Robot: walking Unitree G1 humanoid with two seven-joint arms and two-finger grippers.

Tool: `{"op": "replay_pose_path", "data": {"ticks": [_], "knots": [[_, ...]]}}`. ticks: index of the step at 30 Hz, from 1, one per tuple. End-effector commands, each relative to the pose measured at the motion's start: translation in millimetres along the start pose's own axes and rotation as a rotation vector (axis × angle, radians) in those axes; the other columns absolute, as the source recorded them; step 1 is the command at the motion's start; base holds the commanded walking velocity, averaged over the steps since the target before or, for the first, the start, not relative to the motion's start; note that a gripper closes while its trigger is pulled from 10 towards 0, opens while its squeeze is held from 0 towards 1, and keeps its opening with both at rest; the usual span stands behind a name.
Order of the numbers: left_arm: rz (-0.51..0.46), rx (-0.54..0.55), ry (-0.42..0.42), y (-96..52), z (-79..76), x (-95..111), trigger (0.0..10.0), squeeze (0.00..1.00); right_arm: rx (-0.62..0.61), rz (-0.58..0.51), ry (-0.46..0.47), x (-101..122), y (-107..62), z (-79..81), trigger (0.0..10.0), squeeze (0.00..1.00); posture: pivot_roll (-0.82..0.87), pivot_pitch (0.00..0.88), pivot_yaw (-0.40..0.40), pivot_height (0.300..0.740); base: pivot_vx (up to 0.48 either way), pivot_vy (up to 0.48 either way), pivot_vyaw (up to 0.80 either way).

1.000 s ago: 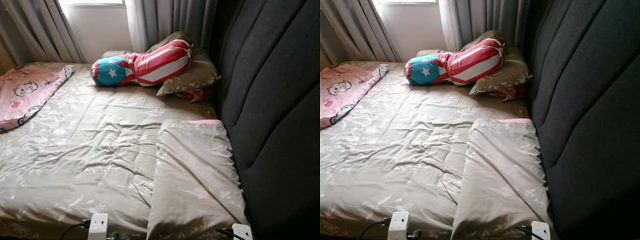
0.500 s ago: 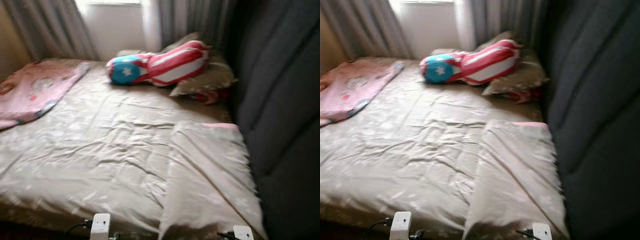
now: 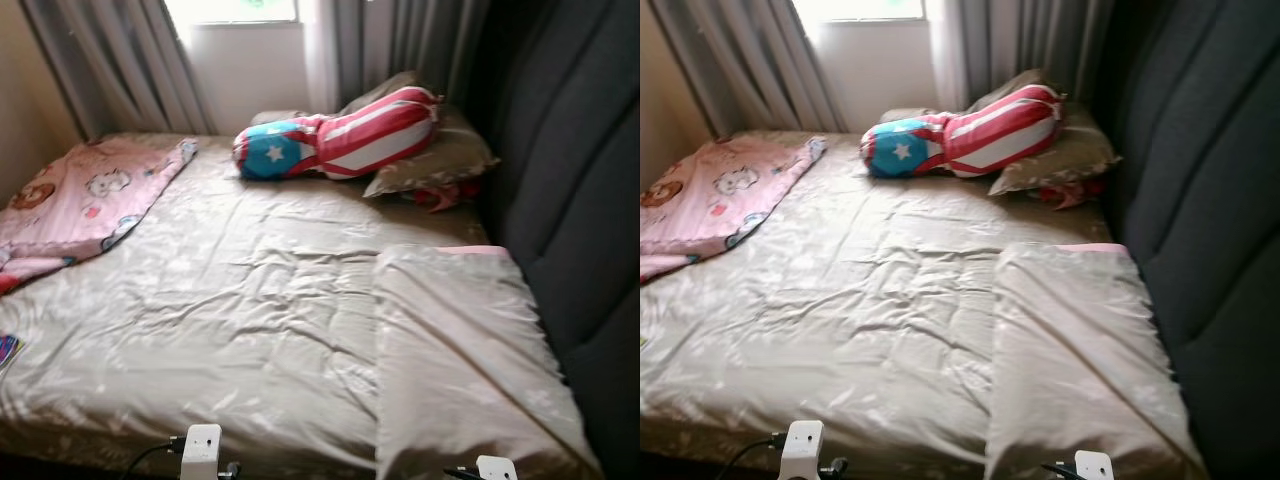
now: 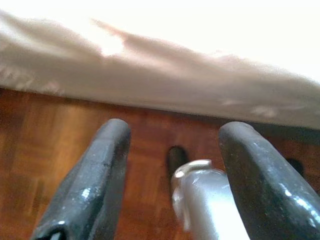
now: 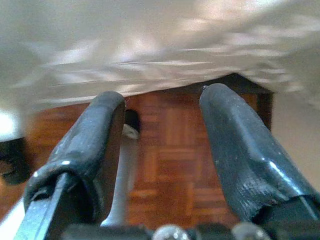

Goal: Clean up the room

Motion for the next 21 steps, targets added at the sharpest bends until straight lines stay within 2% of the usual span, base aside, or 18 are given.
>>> {"op": "replay_pose_path", "data": {"ticks": [1, 7, 14, 16, 21], "knots": [[0.019, 0.012, 0.002, -0.5, 4.5, -4.3, 10.0, 0.0, 0.013, -0.016, 0.006, 7.0, 1.1, 4.0, 10.0, 0.0, -0.03, 0.0, -0.006, 0.74, 0.0, 0.461, 0.0], [0.02, 0.017, -0.003, -0.3, 5.5, -3.7, 10.0, 0.0, 0.011, -0.017, -0.003, 10.3, 1.3, -1.1, 10.0, 0.0, -0.02, 0.0, -0.012, 0.74, 0.0, 0.461, 0.0], [0.019, 0.014, -0.001, -0.2, 4.3, -3.4, 10.0, 0.0, 0.016, -0.019, -0.024, 13.7, 1.9, -0.1, 10.0, 0.0, -0.02, 0.0, -0.012, 0.74, 0.0, 0.459, 0.0], [0.019, 0.014, 0.0, -0.1, 4.3, -3.3, 10.0, 0.0, 0.029, -0.015, -0.041, 9.1, 1.6, 7.2, 10.0, 0.0, -0.02, 0.0, -0.012, 0.74, 0.0, 0.458, 0.69], [0.021, 0.015, 0.001, -0.1, 5.0, -3.4, 10.0, 0.0, 0.033, -0.012, -0.021, 4.5, 1.1, 12.1, 10.0, 0.0, -0.02, 0.0, -0.01, 0.74, 0.0, 0.457, 0.64]]}}
Point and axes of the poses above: a point about 5 cm out from each wrist's last joint towards the gripper, its own y axis pointing out of the wrist towards the gripper, its own x axis along the axis of the wrist's last joint, z = x × y, the point moved 5 cm from there along y, pointing out of the wrist towards the gripper, and after that the axes turned 15 degrees about y, right-handed, at the moved point
